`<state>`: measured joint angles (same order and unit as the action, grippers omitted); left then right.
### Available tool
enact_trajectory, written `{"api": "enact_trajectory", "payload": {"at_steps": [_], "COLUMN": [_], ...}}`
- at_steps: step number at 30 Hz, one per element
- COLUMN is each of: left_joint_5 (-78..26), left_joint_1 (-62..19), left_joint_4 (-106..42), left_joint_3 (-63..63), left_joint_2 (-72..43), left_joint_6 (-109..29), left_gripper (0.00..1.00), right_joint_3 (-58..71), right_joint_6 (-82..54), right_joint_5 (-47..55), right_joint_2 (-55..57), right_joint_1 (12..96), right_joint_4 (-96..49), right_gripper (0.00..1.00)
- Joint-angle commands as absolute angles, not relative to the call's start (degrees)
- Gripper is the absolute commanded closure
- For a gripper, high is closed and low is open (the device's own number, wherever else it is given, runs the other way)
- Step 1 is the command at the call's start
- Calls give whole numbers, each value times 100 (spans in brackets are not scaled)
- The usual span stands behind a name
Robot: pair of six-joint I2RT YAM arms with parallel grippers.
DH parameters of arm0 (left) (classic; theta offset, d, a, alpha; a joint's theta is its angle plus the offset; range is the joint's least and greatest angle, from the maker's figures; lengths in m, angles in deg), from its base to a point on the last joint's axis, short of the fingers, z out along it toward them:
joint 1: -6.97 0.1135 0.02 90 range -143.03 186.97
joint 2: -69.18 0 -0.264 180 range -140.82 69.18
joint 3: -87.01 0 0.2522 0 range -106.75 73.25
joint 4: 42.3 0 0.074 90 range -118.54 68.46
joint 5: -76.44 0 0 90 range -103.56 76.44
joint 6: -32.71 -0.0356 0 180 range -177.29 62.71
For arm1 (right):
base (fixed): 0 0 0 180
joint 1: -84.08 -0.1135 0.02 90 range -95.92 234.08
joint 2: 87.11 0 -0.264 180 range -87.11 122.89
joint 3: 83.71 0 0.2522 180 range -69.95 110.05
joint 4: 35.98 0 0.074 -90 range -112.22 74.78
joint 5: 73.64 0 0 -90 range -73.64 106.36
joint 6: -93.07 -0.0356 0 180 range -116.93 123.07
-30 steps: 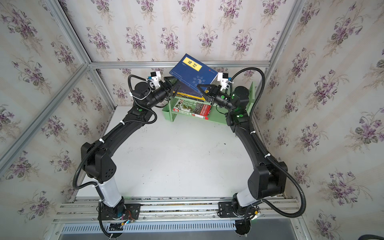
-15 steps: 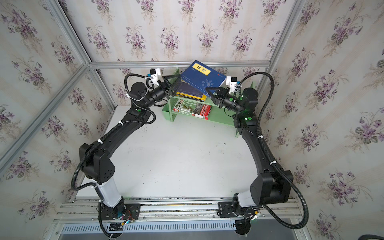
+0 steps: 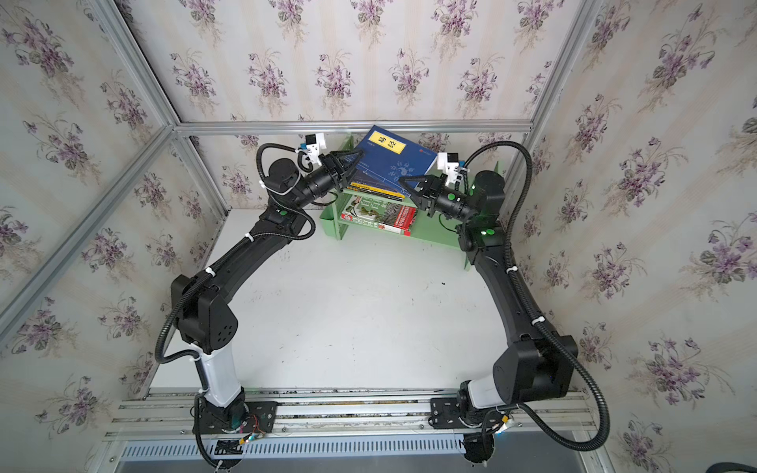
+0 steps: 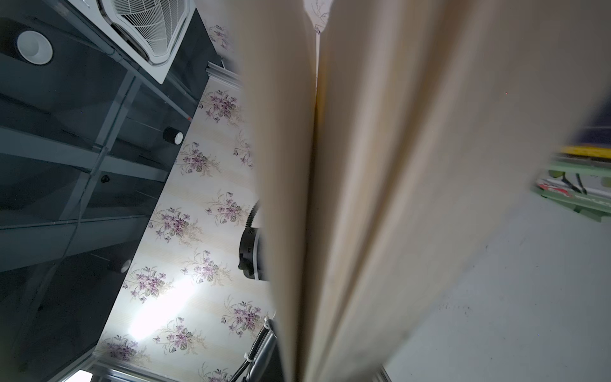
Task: Stacking books/files
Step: Pass the book.
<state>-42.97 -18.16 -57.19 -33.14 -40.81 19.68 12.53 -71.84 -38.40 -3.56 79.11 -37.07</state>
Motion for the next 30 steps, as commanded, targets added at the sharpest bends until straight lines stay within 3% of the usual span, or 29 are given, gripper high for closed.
{"api": "enact_trajectory", "payload": {"at_steps": [1, 2, 4, 9, 12, 24, 30], "left_joint_5": [-4151, -4111, -4009, -3684, -3525, -3532, -3534], "left_joint_1": [-1808, -1812, -1808, -1804, -1791, -1790, -1790], "left_joint_4": [-5798, -5807, -5806, -5840, -5842, -6016, -6003], "left_joint_3": [-3214, -3158, -3085, -2954, -2953, -3116, -3087], "left_joint_2": [-3986, -3948, -3876, -3687, -3654, -3875, -3884], "left_joint_6": [1933, 1860, 1709, 1319, 1228, 1507, 1539], "left_gripper": [78, 81, 86, 92, 93, 94, 93], "right_joint_3": [1364, 1339, 1189, 496, 187, 16, 318], "right_joint_6": [-7057, -7058, -7061, -7290, -7387, -7680, -7792], "right_joint_5": [-3863, -3820, -3586, -2770, -2632, -2270, -2243], "right_joint_2": [-305, -300, -313, -463, -553, -290, 19], "right_joint_1": [7907, 7908, 7907, 7835, 7712, 7450, 7425], "right_joint_4": [-3927, -3931, -3946, -4219, -4458, -5532, -5811], "right_gripper": [98, 95, 78, 54, 50, 51, 76]}}
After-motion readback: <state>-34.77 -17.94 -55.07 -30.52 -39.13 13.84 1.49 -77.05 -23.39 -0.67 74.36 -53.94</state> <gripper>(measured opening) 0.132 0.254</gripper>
